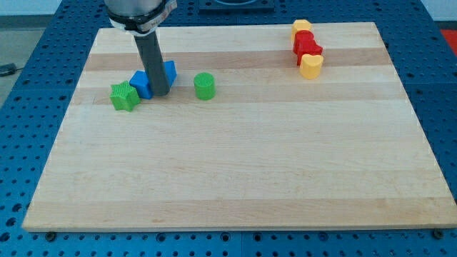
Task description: Move the arm below to the blue cube
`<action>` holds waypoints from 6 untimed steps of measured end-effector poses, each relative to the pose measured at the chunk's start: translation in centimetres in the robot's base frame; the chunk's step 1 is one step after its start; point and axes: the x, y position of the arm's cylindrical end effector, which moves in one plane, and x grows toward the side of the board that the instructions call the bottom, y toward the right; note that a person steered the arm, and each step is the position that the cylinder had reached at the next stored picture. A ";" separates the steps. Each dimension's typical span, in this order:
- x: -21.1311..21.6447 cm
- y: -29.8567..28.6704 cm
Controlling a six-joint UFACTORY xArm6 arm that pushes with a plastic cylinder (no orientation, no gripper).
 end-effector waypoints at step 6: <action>5.3 -4.0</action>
